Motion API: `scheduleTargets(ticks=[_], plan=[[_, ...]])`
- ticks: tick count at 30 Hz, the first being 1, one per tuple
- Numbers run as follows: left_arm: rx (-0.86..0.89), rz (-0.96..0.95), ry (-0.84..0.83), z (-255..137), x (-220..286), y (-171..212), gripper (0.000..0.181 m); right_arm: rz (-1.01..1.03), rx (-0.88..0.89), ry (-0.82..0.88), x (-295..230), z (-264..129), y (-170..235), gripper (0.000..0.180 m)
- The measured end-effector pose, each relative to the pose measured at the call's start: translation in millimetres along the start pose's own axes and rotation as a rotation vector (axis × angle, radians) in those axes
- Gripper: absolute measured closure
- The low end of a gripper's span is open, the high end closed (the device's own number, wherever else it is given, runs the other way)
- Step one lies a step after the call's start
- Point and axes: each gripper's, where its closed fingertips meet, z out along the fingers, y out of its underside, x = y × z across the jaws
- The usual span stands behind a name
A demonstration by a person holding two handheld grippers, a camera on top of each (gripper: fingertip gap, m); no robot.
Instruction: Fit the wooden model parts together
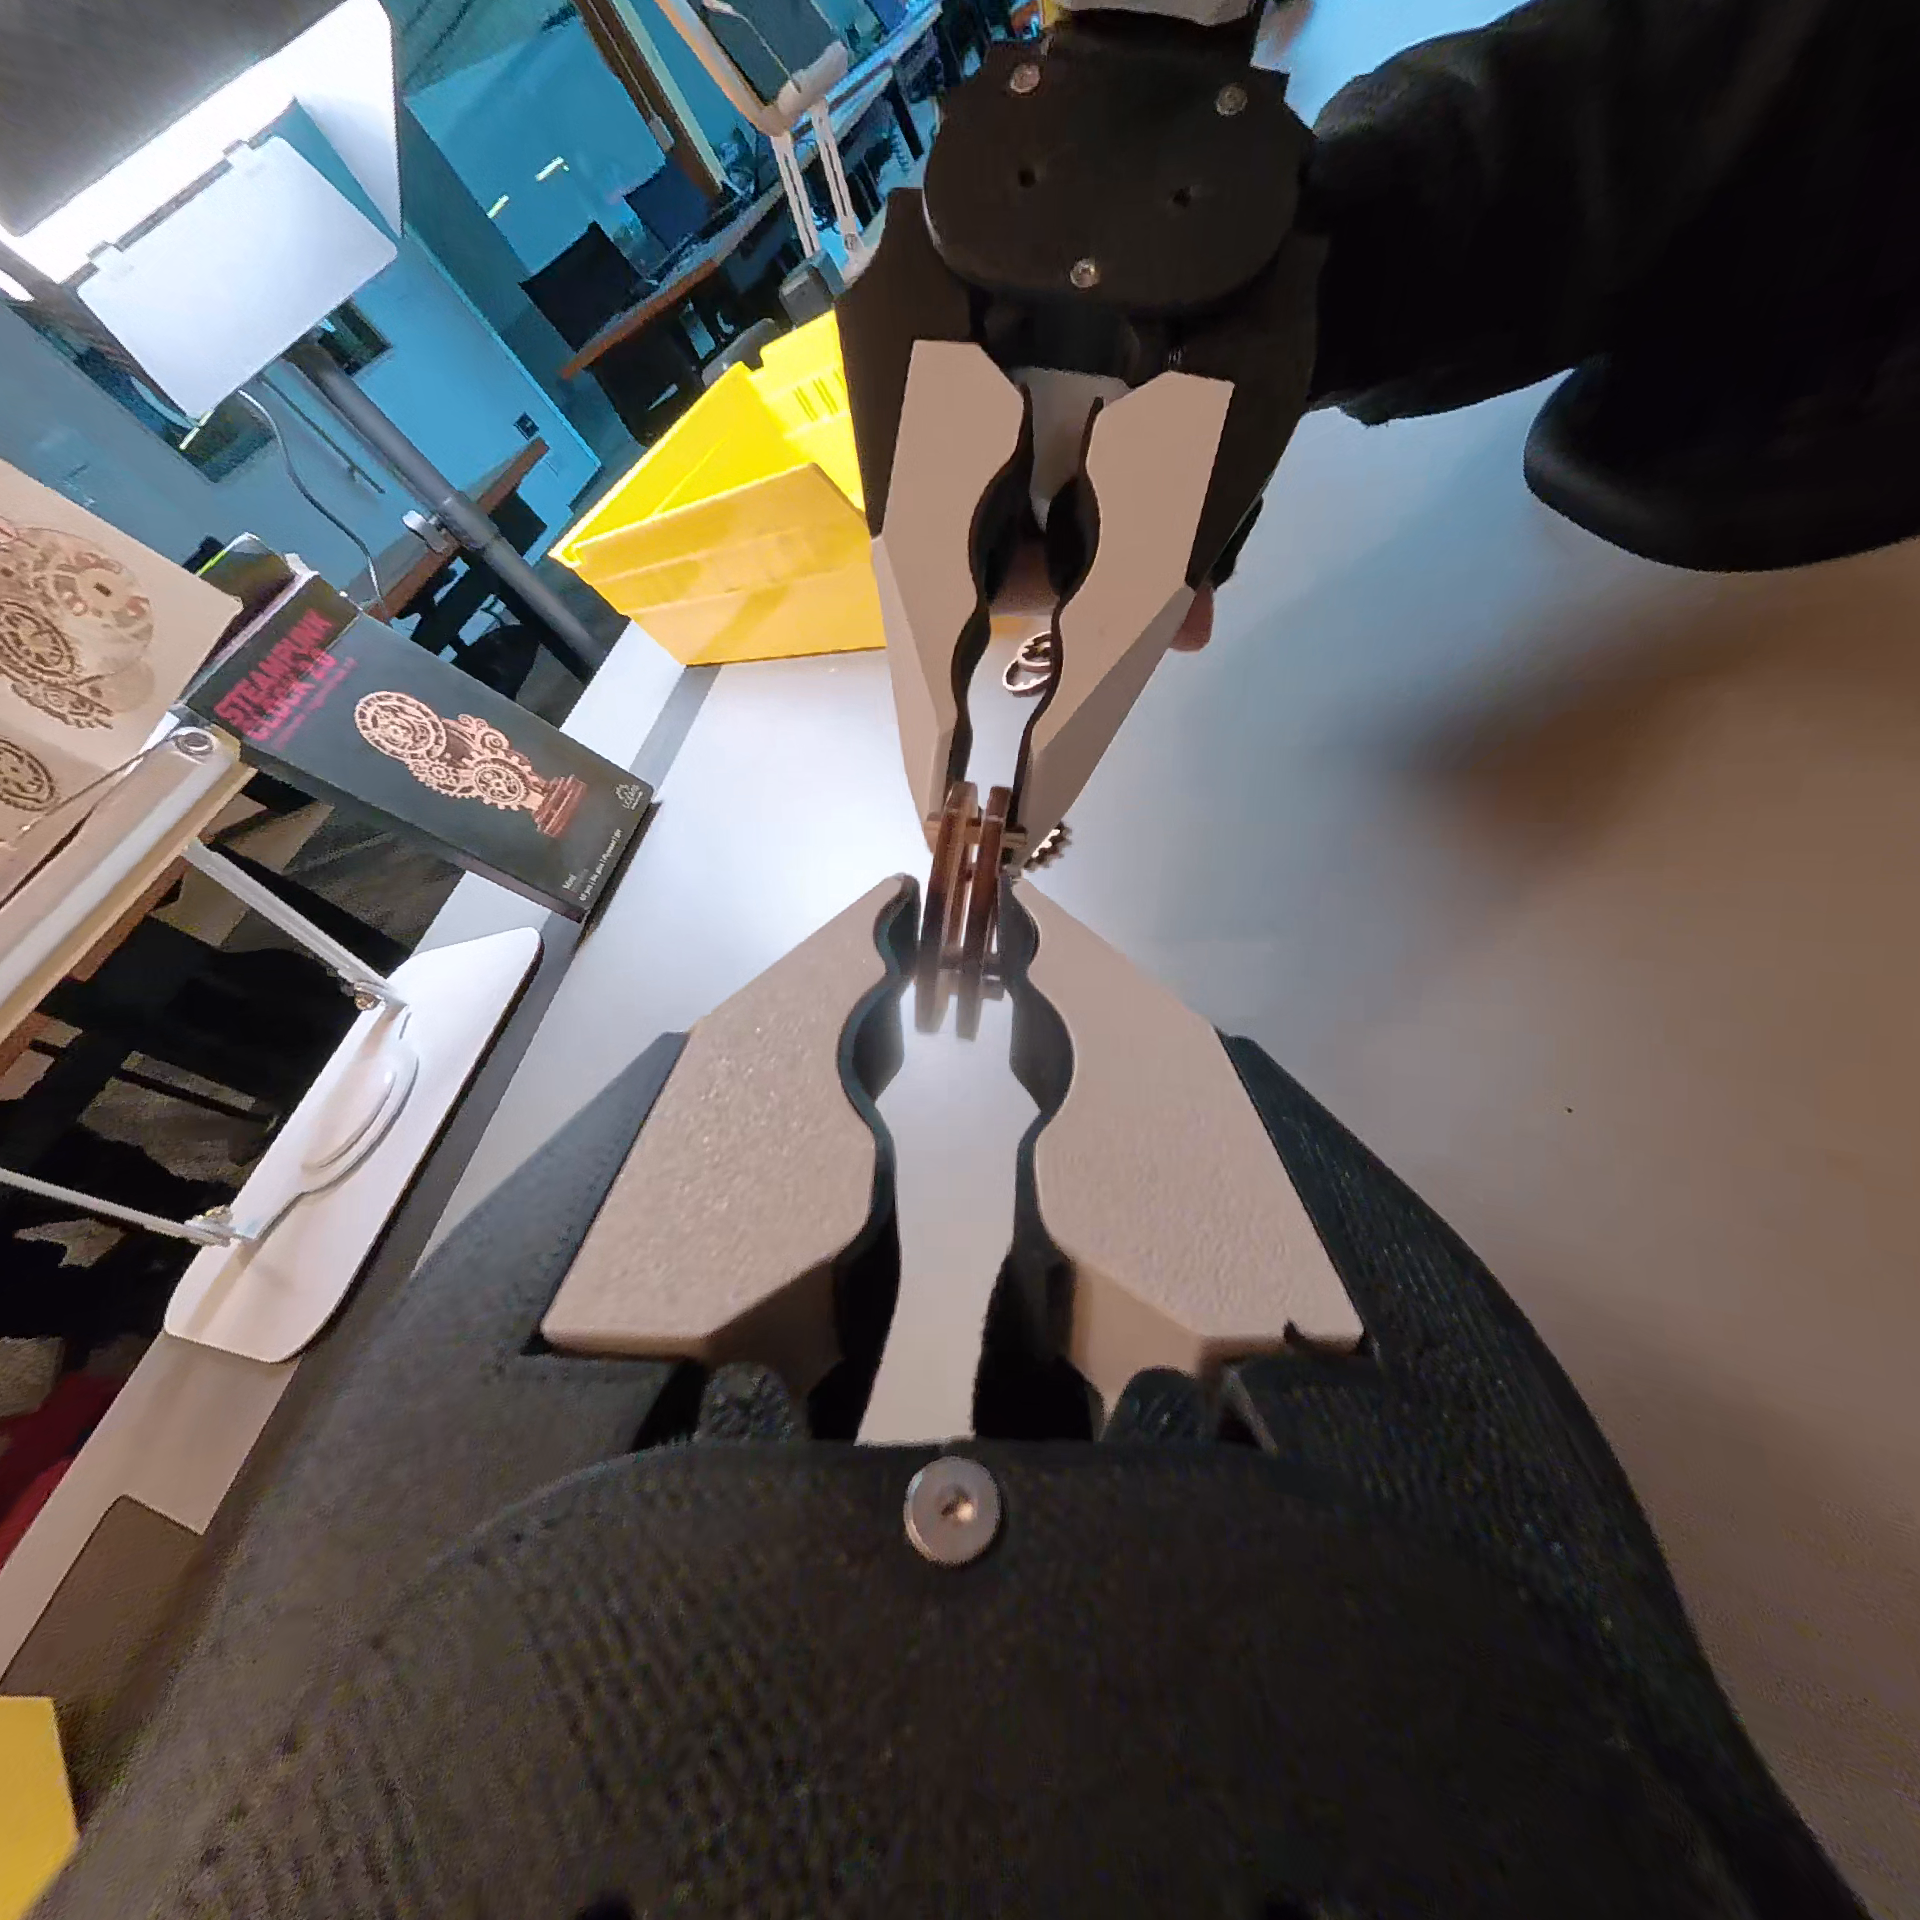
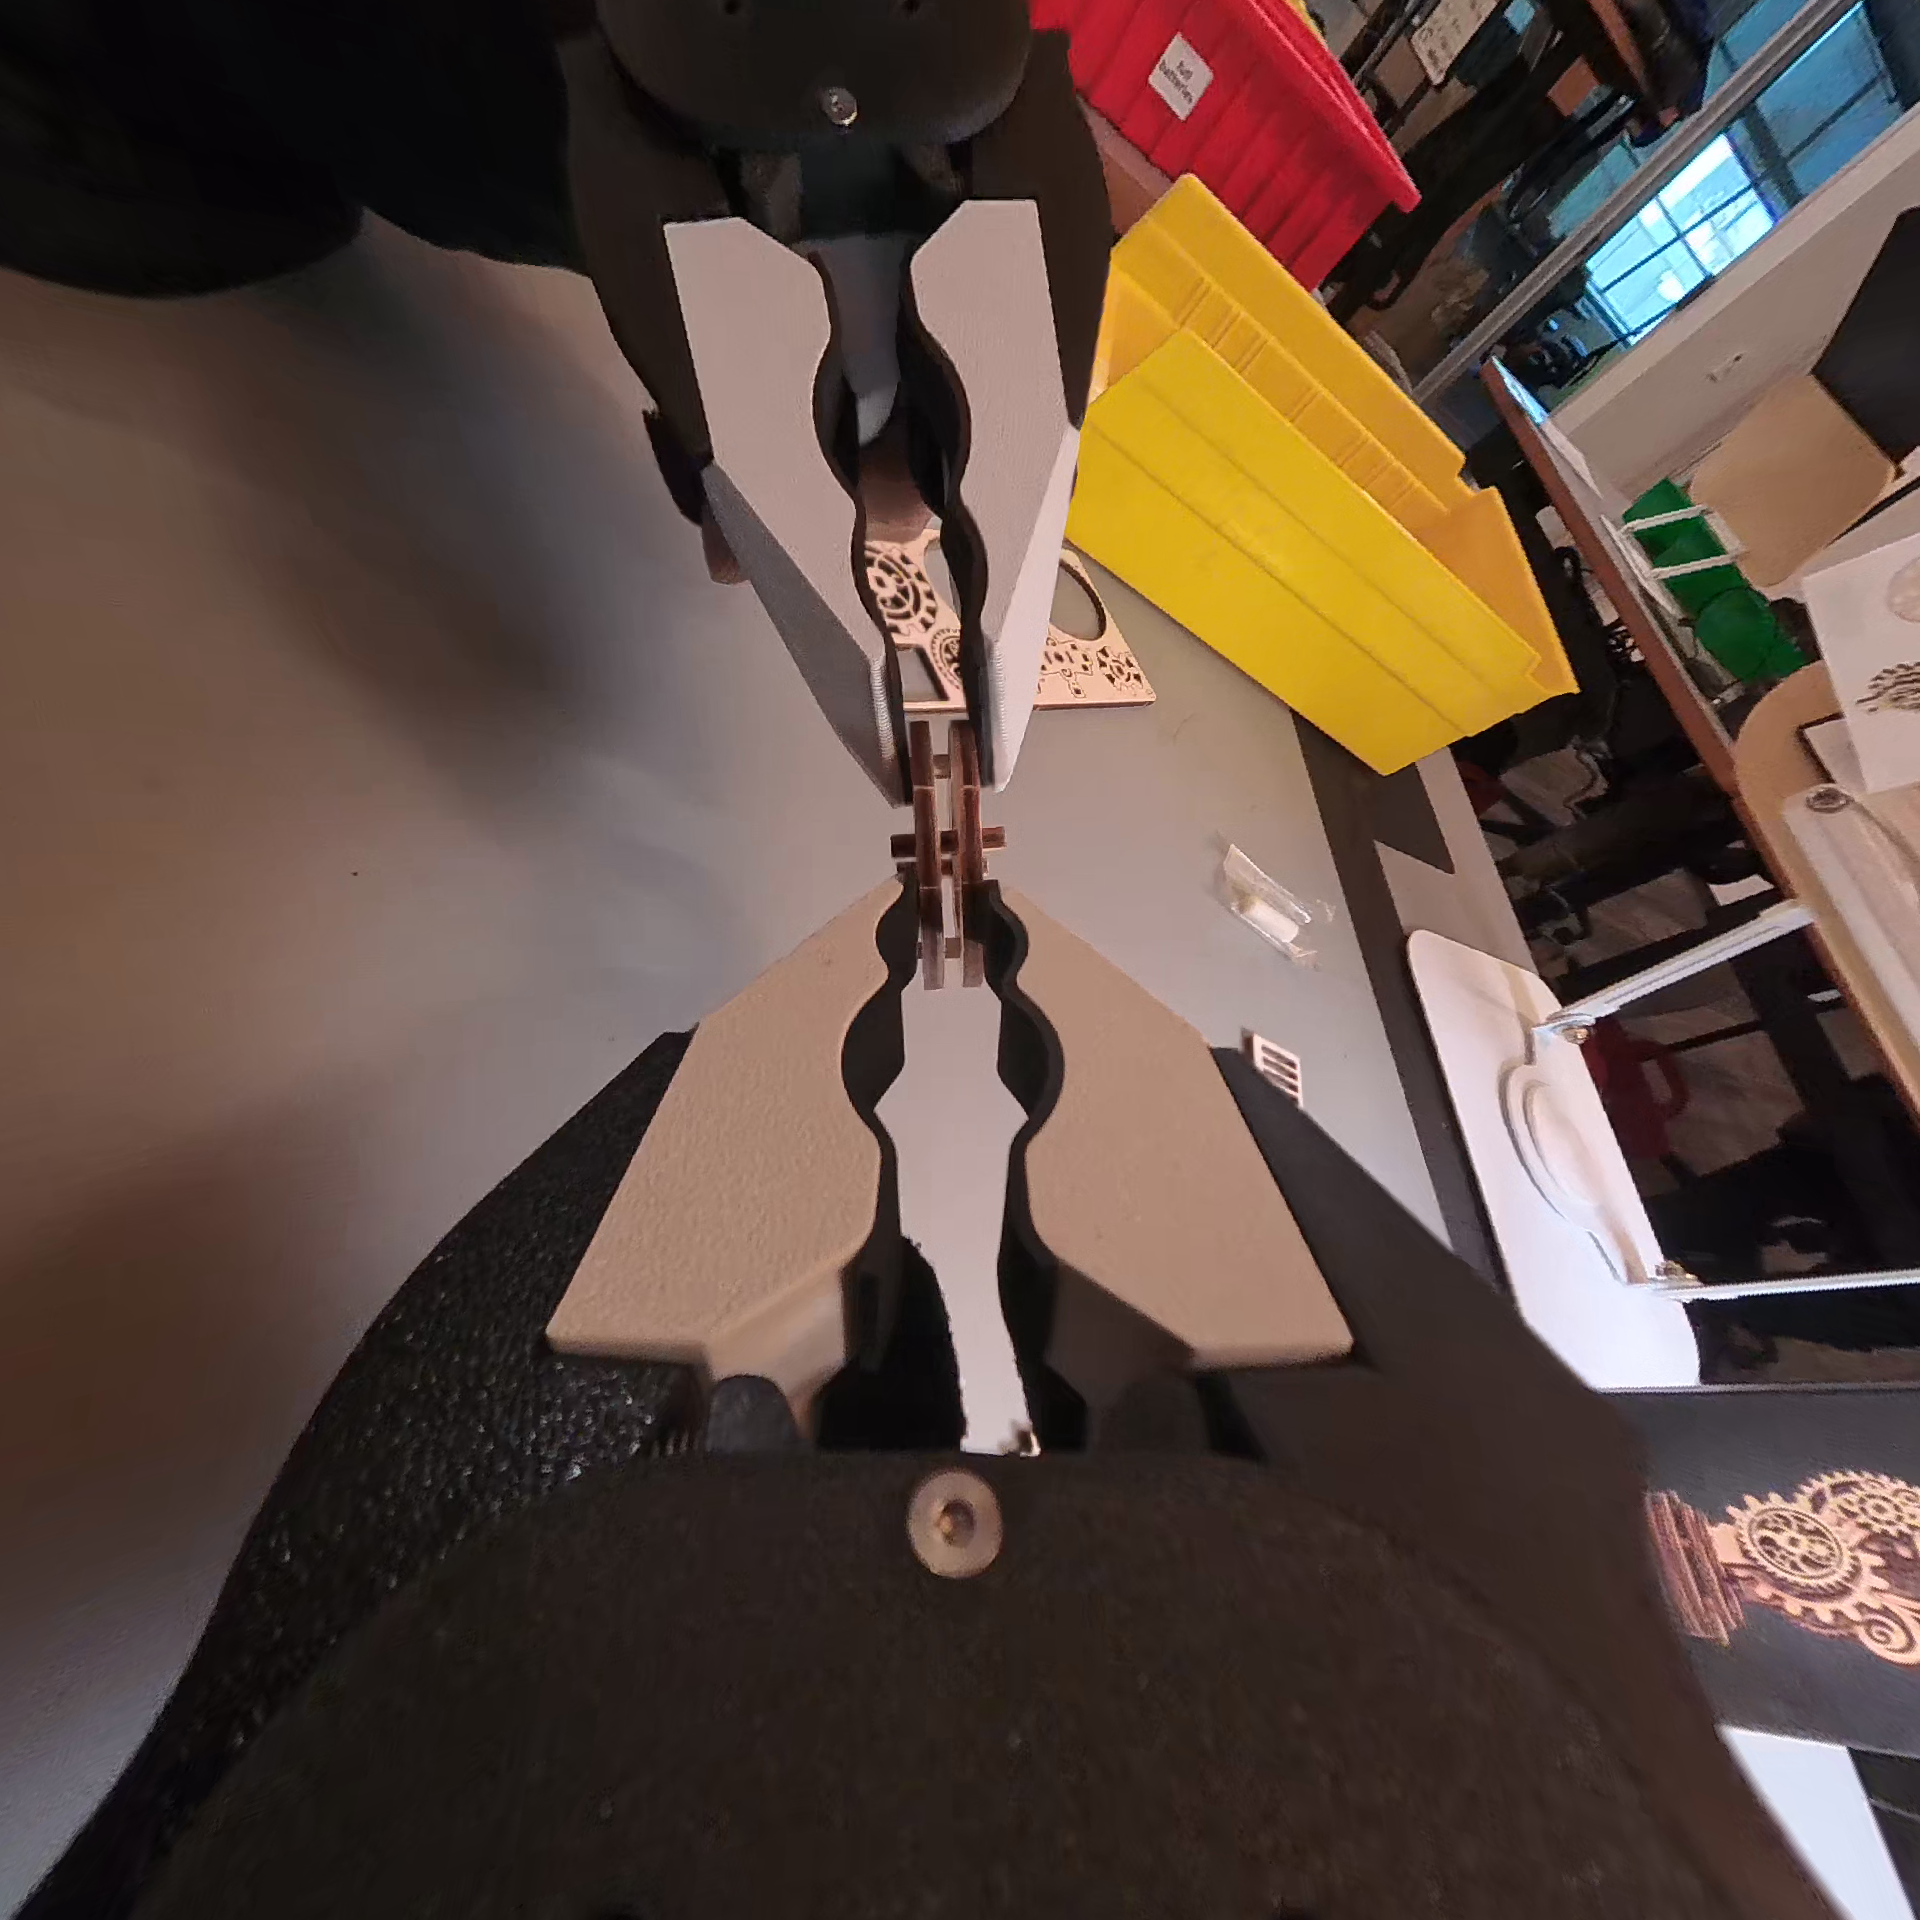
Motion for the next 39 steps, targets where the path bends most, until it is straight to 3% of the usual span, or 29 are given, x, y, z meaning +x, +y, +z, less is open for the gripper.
scheduleTargets(ticks=[3,7,10,15,20,25,32,39], plan=[[0.013,-0.041,-0.002,-1,-4,2,0.157,0.011,0.023,-0.016,-1,-4,-3,0.171],[0.051,-0.090,0.051,-3,1,-3,0.165,0.045,0.069,-0.043,-3,-7,-8,0.171],[-0.035,-0.048,0.023,3,-1,8,0.166,0.103,0.003,-0.045,-3,-1,5,0.169],[-0.252,0.045,-0.156,7,-24,38,0.167,0.142,-0.154,0.070,17,1,32,0.169],[-0.346,0.047,-0.413,-5,-66,53,0.167,0.369,-0.421,0.236,34,5,59,0.180],[-0.377,0.078,-0.524,-9,-77,45,0.167,0.685,-0.384,0.313,30,38,49,0.180],[-0.298,0.090,-0.558,-5,-74,7,0.167,0.804,-0.320,0.330,29,58,35,0.180],[-0.067,0.014,-0.461,-4,-62,-26,0.166,0.859,-0.277,0.321,32,59,32,0.180]])
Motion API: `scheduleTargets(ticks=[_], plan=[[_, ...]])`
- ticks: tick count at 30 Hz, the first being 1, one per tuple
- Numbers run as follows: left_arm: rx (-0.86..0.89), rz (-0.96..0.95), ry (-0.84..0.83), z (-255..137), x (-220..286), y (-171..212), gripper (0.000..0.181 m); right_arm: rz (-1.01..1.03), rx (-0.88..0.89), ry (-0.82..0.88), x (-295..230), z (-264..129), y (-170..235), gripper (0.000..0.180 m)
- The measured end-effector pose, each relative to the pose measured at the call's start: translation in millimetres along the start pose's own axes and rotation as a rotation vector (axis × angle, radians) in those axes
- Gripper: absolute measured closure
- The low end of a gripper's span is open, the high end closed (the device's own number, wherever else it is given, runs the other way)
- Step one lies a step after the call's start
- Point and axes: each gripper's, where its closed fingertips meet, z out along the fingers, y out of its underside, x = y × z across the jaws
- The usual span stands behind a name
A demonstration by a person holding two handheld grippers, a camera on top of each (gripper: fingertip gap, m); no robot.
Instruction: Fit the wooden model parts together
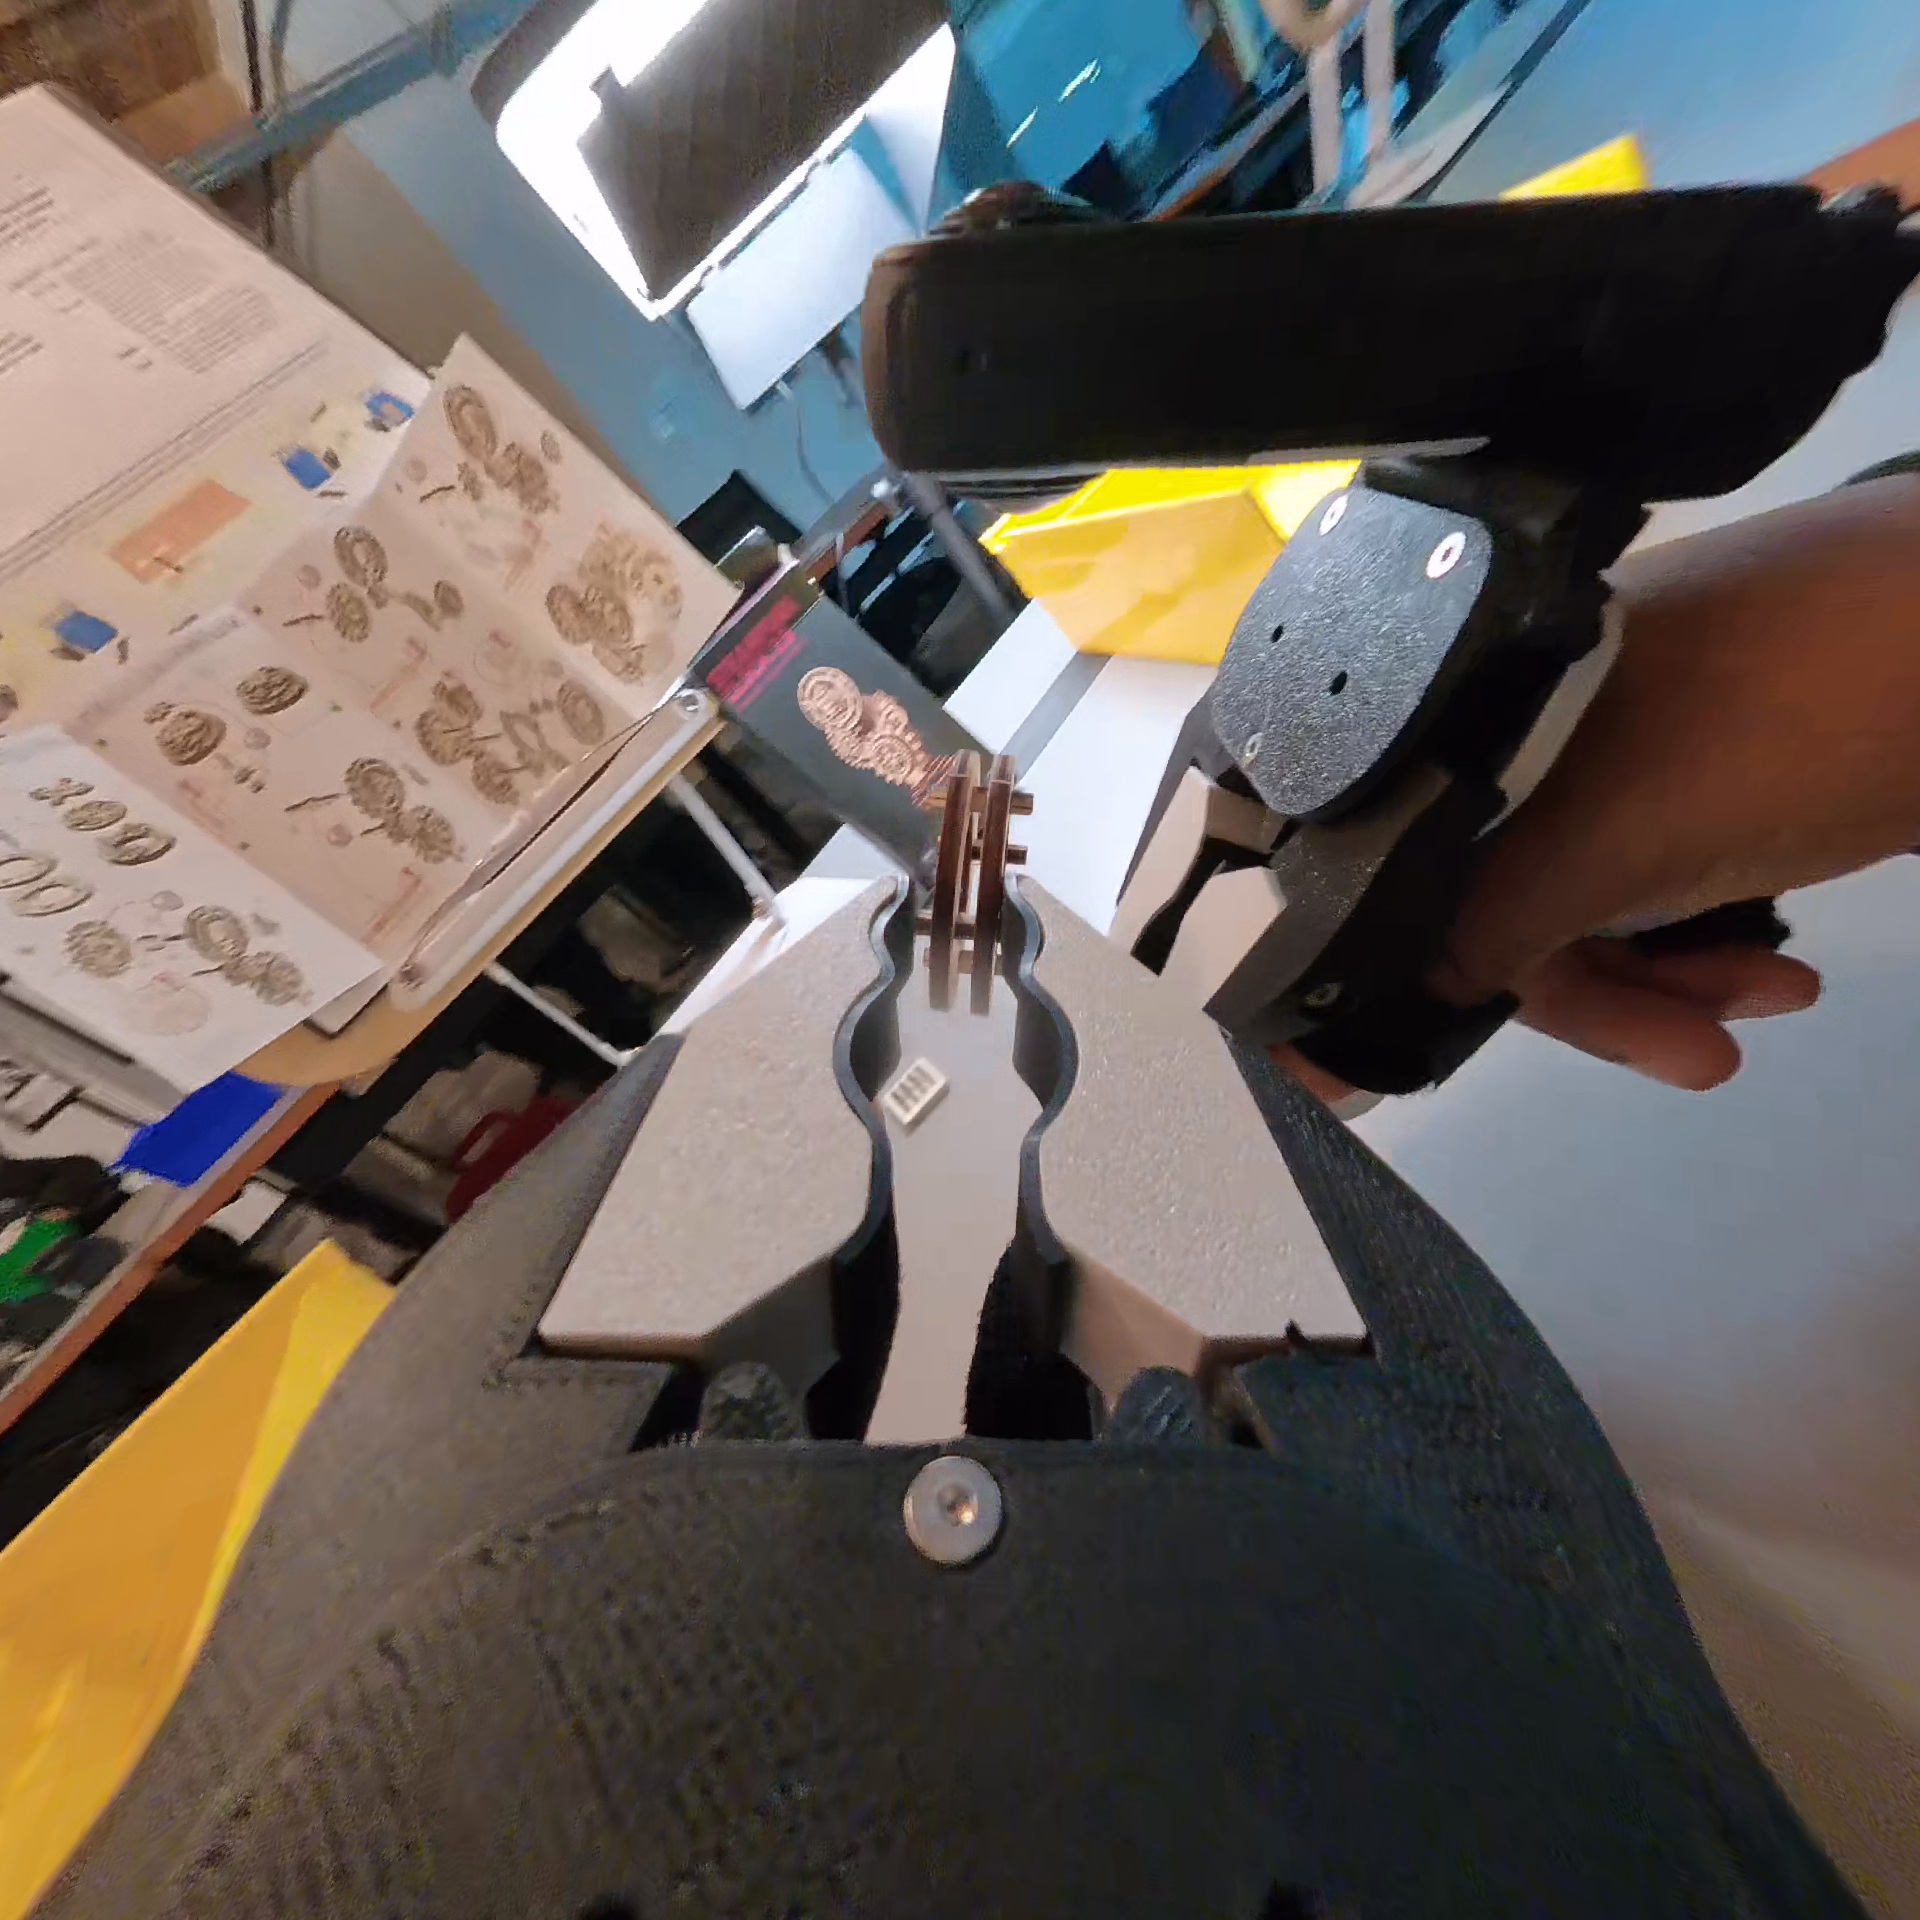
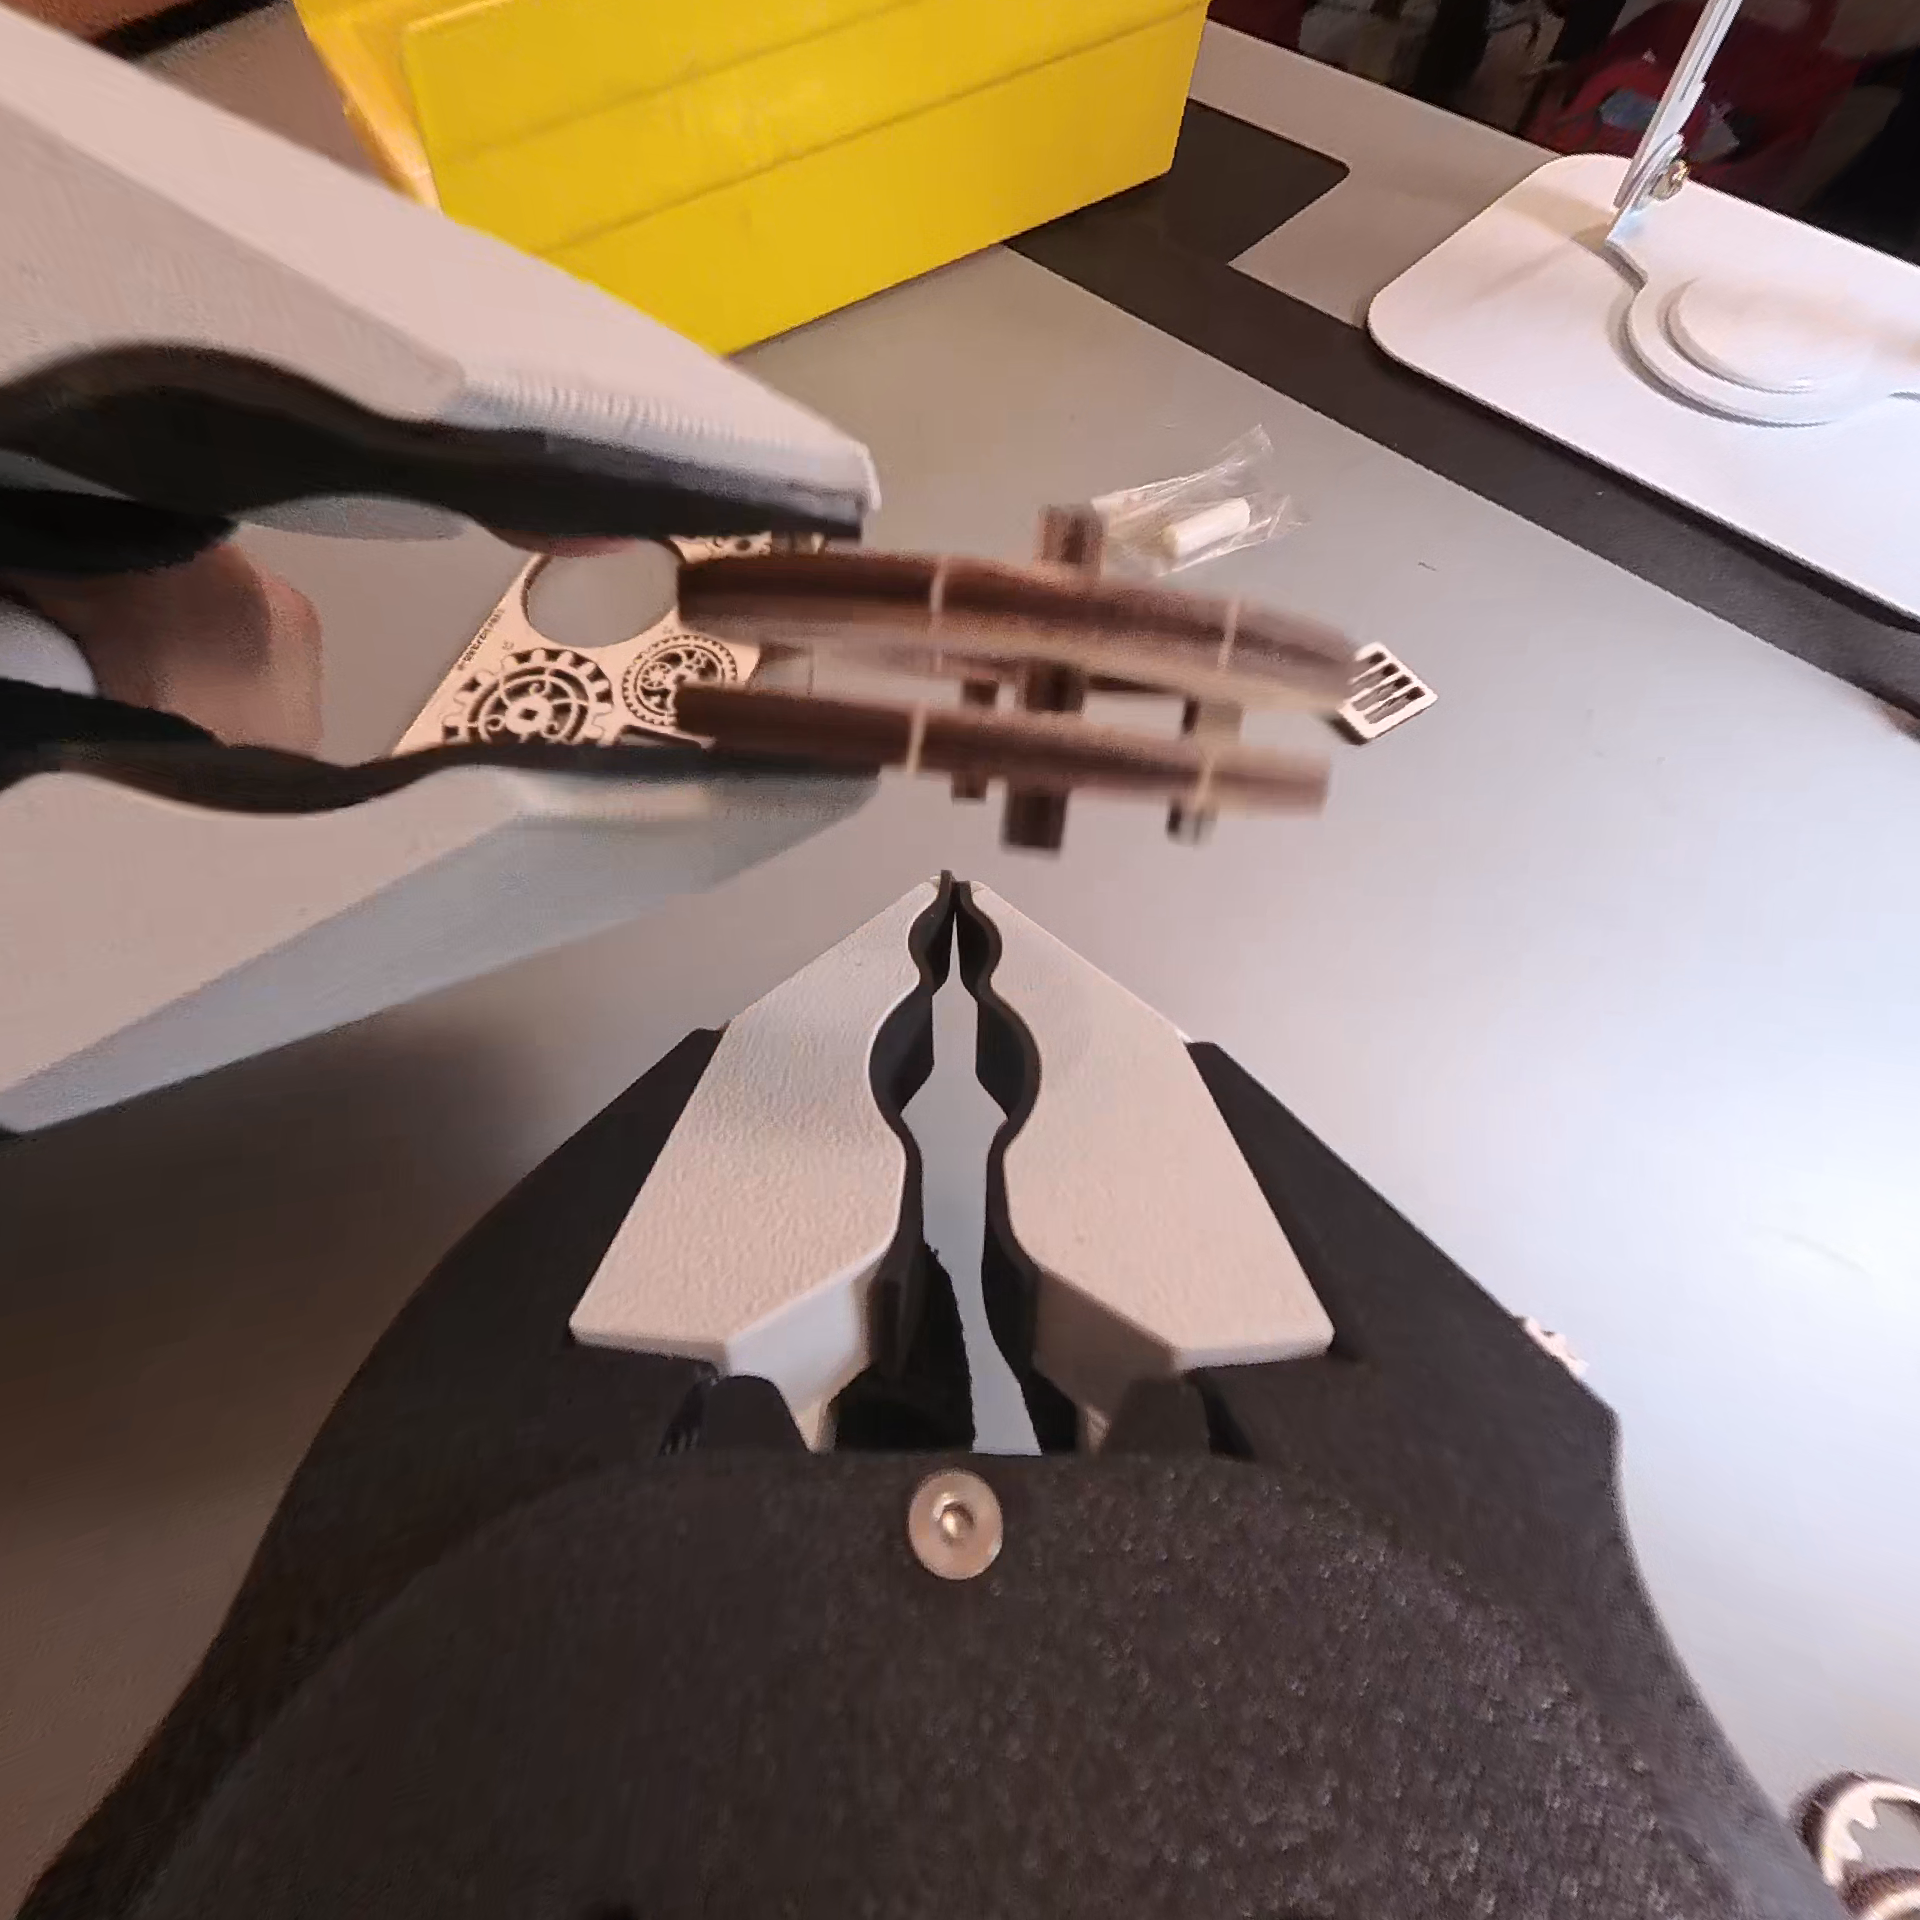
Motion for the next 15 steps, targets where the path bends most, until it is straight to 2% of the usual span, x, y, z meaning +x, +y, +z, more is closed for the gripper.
scheduleTargets(ticks=[9,15], plan=[[0.215,-0.081,0.073,-6.7,-4.3,-0.4,0.166,0.025,0.009,-0.032,-1.9,-3.1,-0.6,0.180],[0.317,-0.065,0.112,-10.2,-3.6,4.1,0.166,0.019,0.029,-0.063,-7.6,-6.2,-2.8,0.180]])
